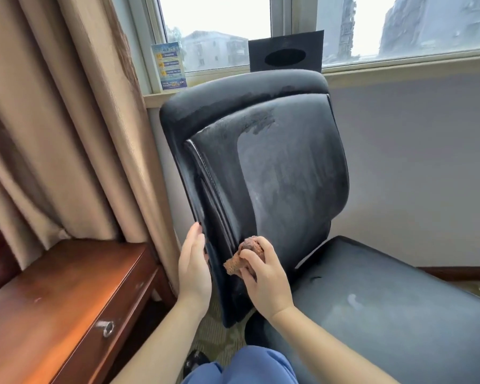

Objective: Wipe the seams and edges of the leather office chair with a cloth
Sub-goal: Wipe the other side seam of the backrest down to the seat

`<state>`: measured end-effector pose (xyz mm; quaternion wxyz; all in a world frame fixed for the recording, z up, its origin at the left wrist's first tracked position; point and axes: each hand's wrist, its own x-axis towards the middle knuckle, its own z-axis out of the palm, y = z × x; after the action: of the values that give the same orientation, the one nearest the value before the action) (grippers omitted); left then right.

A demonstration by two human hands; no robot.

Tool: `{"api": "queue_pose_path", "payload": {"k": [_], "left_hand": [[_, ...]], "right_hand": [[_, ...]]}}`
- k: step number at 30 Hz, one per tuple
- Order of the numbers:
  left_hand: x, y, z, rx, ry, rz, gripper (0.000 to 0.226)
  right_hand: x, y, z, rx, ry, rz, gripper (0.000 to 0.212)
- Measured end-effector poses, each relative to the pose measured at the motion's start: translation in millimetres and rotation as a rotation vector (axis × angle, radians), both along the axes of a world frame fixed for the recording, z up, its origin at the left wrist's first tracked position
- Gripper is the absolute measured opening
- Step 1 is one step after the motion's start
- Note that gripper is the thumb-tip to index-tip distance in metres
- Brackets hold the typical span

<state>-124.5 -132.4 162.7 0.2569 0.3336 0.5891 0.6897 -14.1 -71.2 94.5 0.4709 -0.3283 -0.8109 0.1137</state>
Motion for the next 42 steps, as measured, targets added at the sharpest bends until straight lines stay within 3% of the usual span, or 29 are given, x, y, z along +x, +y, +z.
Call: {"api": "queue_pose_path", "payload": {"k": [5,11,15,20,24,29,36,39,42], "left_hand": [[11.0,-8.6,-6.2,-0.137,0.055,-0.015,0.037],[40.8,-14.8,-2.4,-0.345,0.088,-0.078,0.026],[76.6,-10.0,1.7,-0.419,0.074,-0.214,0.025],[124.1,6.4,4.7,-0.507,-0.124,-0.368,0.022],[156.1,26.6,-5.8,-0.563,-0.282,-0.488,0.020],[188.6,50.7,-20.8,-0.648,-0.314,-0.570,0.019],[211.9,86.8,-54.5,-0.653,-0.432,-0.613,0.015],[218.2,96.9,-64.1,-0.591,-0.356,-0.616,0.028],[219.6,103.5,-73.4,-0.572,-0.068,-0.631,0.031]], "right_hand": [[20.2,-11.5,12.5,-0.446,-0.035,0.016,0.022],[56.8,-32.3,49.2,-1.079,0.545,0.017,0.031],[96.7,-41.1,75.5,-1.099,0.619,-0.020,0.038],[140.4,-33.2,81.2,-1.098,0.689,-0.119,0.036],[165.9,-16.5,69.8,-1.108,0.696,-0.163,0.042],[193.4,3.9,46.6,-1.108,0.591,-0.239,0.040],[222.6,35.3,7.7,-1.138,0.597,-0.349,0.051],[230.2,45.8,-11.7,-1.162,0.549,-0.409,0.050],[238.9,56.7,-27.1,-1.206,0.475,-0.420,0.023]]}}
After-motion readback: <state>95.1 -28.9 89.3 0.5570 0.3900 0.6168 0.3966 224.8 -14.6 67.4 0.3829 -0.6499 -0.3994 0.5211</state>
